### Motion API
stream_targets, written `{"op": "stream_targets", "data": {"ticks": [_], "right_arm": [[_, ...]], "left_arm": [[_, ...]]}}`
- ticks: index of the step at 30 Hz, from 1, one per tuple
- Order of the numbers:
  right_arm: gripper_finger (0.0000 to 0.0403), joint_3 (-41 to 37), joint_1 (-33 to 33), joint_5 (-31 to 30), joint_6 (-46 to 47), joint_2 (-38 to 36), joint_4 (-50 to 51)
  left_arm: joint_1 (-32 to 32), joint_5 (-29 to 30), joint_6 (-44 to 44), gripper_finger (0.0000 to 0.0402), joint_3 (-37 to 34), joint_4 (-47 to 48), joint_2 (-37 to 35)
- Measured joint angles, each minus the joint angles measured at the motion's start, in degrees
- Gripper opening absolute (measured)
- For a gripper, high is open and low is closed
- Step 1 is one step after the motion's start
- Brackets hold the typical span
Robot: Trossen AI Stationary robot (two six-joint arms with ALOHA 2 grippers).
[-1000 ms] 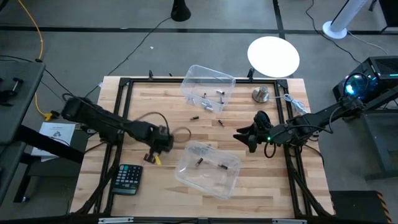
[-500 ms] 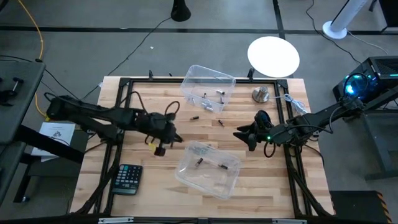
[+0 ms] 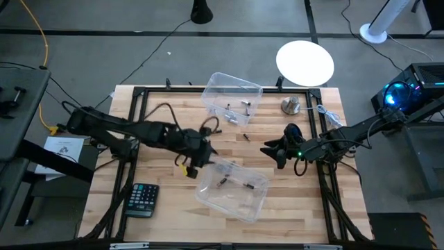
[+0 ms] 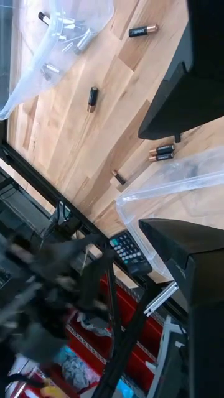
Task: Sort batteries
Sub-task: Put the black battery into the bottom transparent bin
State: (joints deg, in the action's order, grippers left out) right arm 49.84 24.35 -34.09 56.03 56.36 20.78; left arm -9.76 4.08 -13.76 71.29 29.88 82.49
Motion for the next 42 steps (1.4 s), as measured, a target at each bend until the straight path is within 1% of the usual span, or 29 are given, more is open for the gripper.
{"op": "stream_targets", "data": {"ticks": [3,5,8,11,14,16,18,21,24,26,30,34,37,40,42], "right_arm": [[0.0215,0.0,0.0,0.0,0.0,0.0,0.0],[0.0215,0.0,0.0,0.0,-0.4,0.0,0.2],[0.0215,0.0,0.0,0.0,-0.6,0.0,0.4],[0.0215,0.0,0.0,-0.1,-0.9,0.0,0.8],[0.0215,0.0,0.0,-0.7,-1.0,0.0,0.9],[0.0215,0.0,0.0,-1.1,-1.0,0.0,0.9],[0.0215,0.0,0.0,-1.3,-1.0,0.0,0.9],[0.0215,0.0,0.0,-1.4,-1.0,0.0,0.9],[0.0215,0.0,0.0,-1.4,-1.0,0.0,1.1],[0.0215,0.0,0.0,-1.4,-1.0,0.0,1.1],[0.0215,0.0,0.0,-1.4,-1.0,0.0,1.2],[0.0215,0.0,0.0,-1.4,-1.1,0.0,1.5],[0.0215,0.0,0.0,-1.4,-1.2,0.0,1.5],[0.0215,0.0,0.0,-1.4,-1.2,0.0,1.5],[0.0215,0.0,0.0,-1.4,-1.2,0.0,1.7]], "left_arm": [[2.1,1.5,5.5,0.0178,0.6,7.1,-3.3],[3.7,1.6,10.8,0.0188,-2.6,8.8,-7.0],[5.6,3.2,21.3,0.0191,-12.5,8.0,-14.2],[6.7,4.9,36.0,0.019,-24.6,2.9,-19.6],[6.9,1.9,51.3,0.0188,-33.7,-4.2,-19.8],[6.7,1.1,58.0,0.0188,-36.5,-6.6,-17.2],[6.8,1.9,62.5,0.0188,-37.0,-6.3,-13.7],[7.3,2.5,66.1,0.0188,-35.6,-7.7,-8.5],[7.3,2.3,69.0,0.0188,-33.5,-7.1,-3.1],[7.0,1.1,69.2,0.0188,-31.8,-6.3,-0.1],[5.7,0.3,70.2,0.0188,-29.1,0.3,5.6],[5.4,1.1,69.5,0.0186,-28.5,-0.5,9.4],[5.4,1.4,68.3,0.0164,-28.4,-0.2,10.6],[6.0,2.0,68.1,0.0123,-28.5,-0.1,10.3],[6.5,2.1,66.4,0.0091,-28.5,-0.1,9.3]]}}
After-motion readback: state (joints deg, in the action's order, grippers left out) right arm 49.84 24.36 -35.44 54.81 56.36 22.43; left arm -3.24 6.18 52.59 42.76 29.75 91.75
